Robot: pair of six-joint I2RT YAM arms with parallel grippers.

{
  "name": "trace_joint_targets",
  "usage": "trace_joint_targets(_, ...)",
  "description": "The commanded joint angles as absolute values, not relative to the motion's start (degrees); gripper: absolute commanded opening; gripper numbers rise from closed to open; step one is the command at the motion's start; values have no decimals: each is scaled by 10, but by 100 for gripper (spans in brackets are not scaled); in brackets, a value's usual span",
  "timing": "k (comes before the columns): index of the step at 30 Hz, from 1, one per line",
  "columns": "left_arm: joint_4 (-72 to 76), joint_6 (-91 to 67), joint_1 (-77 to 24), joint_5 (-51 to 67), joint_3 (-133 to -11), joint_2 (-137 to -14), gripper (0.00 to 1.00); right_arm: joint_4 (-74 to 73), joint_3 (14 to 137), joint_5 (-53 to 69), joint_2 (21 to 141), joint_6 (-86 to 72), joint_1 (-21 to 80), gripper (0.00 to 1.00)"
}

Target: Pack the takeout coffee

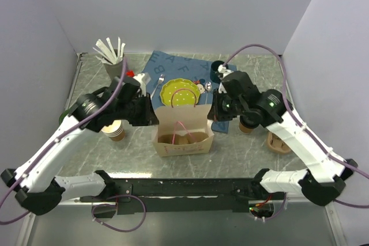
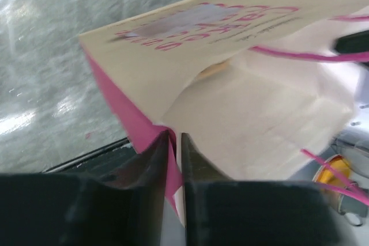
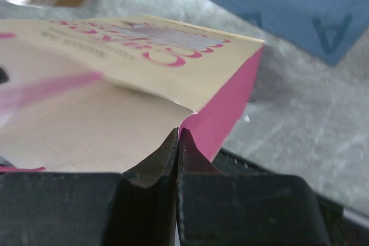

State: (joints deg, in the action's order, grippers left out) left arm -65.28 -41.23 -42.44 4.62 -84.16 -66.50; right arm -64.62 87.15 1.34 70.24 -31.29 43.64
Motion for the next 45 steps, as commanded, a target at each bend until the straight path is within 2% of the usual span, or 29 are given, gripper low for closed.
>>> trace_joint_targets(1, -567, -413, -425, 63, -819, -594, 34, -525, 783, 34, 620, -284, 439, 0)
trace_joint_targets(2, -563, -406, -425, 70, -809, -582, 50, -473, 750, 57, 584, -267, 440, 0)
trace_joint_targets(3, -565, -397, -425, 75, -805, -568, 74, -452, 718, 67, 566, -261, 447, 0)
trace_joint_targets(4, -584, -389, -425, 62, -809, -562, 80, -433, 668, 74, 549, -258, 447, 0)
trace_joint_targets(9, -660, -359, -425, -68, -874, -540, 89, -390, 585, 88, 469, -240, 454, 0)
trace_joint_targets(14, -659, -362, -425, -136, -868, -527, 90, -395, 563, 91, 437, -257, 461, 0)
trace_joint_targets(25, -601, -332, -425, -128, -795, -496, 91, -384, 484, 81, 341, -231, 480, 0)
trace_joint_targets(35, -587, -315, -425, -118, -784, -513, 91, -384, 476, 77, 344, -259, 486, 0)
trace_joint_targets(40, -627, -310, -425, -99, -823, -539, 88, -408, 529, 43, 377, -279, 484, 0)
trace_joint_targets(45, -678, -346, -425, -19, -885, -538, 86, -471, 611, 15, 438, -341, 484, 0)
